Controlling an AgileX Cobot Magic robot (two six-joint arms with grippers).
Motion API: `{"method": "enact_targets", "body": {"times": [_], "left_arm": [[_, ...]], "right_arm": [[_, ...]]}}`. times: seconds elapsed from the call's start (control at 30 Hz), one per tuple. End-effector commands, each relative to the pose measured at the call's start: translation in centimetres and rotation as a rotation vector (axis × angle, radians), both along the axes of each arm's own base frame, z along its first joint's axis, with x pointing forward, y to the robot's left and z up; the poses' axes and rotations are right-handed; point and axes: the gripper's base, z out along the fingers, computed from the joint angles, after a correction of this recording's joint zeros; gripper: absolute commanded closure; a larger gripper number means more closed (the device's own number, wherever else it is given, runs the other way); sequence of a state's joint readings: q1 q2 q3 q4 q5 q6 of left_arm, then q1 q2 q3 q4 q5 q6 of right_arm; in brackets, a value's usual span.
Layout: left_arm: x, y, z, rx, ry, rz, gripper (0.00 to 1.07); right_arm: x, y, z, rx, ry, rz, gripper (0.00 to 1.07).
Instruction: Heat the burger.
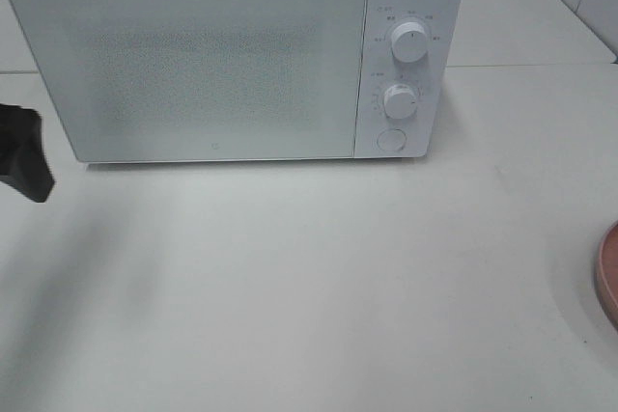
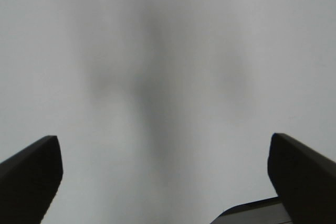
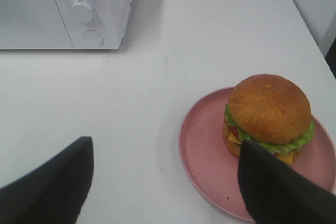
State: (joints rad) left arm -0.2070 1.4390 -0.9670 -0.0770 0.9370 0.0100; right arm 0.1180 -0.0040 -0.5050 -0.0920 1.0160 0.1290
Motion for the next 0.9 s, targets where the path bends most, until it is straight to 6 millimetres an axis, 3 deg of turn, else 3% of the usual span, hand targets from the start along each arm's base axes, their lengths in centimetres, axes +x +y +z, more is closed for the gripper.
{"method": "enact_targets", "body": {"times": [0.03, 0.2, 0.23, 0.27, 0.33, 0.57, 0.63, 0.77, 0.9], "left_arm": [[-2.2, 3.3, 0.6, -0.029, -0.009, 0.131, 0.06], [-4.7, 4.7, 1.2, -0.029, -0.028, 0.187, 0.06], [-6.2, 4.9, 1.3, -0.026, -0.037, 0.191, 0.06], [-6.2, 4.9, 1.3, -0.026, -0.037, 0.191, 0.06], [-8.5, 5.1, 1.6, -0.017, -0.065, 0.185, 0.06], [-12.7, 5.2, 1.2, -0.016, -0.137, 0.175, 0.06], [-14.6, 5.2, 1.0, -0.021, -0.192, 0.174, 0.06], [-16.3, 5.3, 0.8, -0.016, -0.243, 0.172, 0.06], [-18.7, 5.5, 1.8, -0.014, -0.383, 0.169, 0.06]], "right_arm": [[-0.3, 0.0, 0.0, -0.01, -0.035, 0.003, 0.34], [-0.3, 0.0, 0.0, -0.01, -0.035, 0.003, 0.34], [-0.3, 0.0, 0.0, -0.01, -0.035, 0.003, 0.34], [-0.3, 0.0, 0.0, -0.01, -0.035, 0.003, 0.34], [-0.3, 0.0, 0.0, -0.01, -0.035, 0.003, 0.34], [-0.3, 0.0, 0.0, -0.01, -0.035, 0.003, 0.34], [-0.3, 0.0, 0.0, -0.01, -0.035, 0.003, 0.34], [-0.3, 0.0, 0.0, -0.01, -0.035, 0.003, 0.34], [-0.3, 0.0, 0.0, -0.01, -0.035, 0.003, 0.34]]}}
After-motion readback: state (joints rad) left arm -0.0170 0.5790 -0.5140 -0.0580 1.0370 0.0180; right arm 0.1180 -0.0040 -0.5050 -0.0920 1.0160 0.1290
